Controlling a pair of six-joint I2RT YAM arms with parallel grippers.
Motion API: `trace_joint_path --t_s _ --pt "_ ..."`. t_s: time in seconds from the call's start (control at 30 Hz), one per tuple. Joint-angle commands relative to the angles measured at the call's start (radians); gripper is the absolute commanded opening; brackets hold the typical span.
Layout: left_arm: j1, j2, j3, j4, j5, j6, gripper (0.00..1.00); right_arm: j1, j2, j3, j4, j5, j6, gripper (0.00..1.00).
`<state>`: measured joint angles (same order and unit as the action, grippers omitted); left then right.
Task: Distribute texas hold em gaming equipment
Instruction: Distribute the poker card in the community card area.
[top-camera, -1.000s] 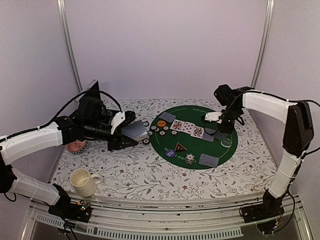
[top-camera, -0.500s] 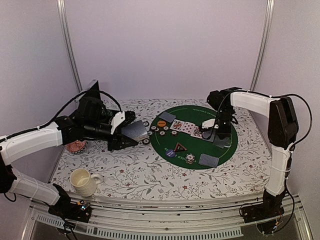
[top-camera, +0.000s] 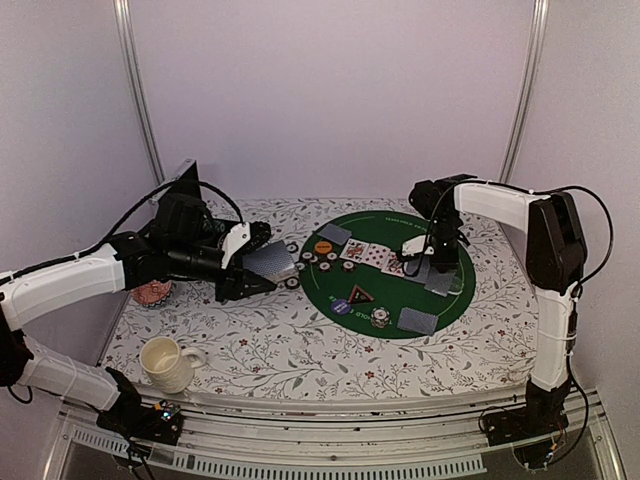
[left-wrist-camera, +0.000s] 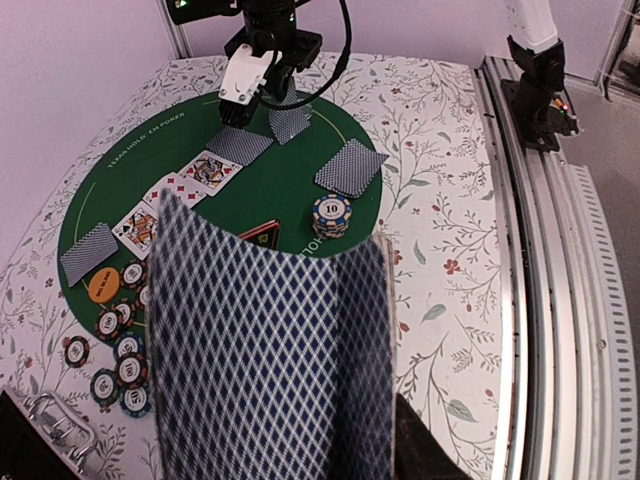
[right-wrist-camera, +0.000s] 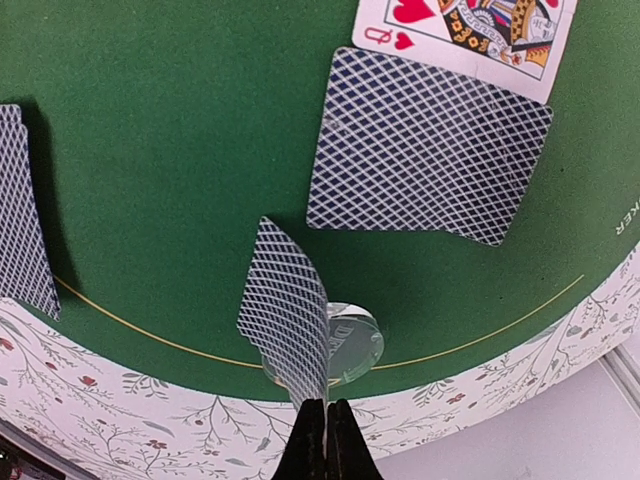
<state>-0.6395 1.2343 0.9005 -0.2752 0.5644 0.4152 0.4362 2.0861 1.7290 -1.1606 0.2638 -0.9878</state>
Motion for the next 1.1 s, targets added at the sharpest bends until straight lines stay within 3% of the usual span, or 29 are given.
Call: trace_joint_path --t_s 0.0,1.07 --pt "-0.017 -0.025 -0.005 0.009 0.008 0.004 0.38 -0.002 0.027 0.027 0.031 0.041 -0.025 0.02" --pt "-0.016 -0.028 -0.009 0.010 0.001 0.010 0.39 -0.014 0.066 0.029 0.152 0.143 -0.166 0.02"
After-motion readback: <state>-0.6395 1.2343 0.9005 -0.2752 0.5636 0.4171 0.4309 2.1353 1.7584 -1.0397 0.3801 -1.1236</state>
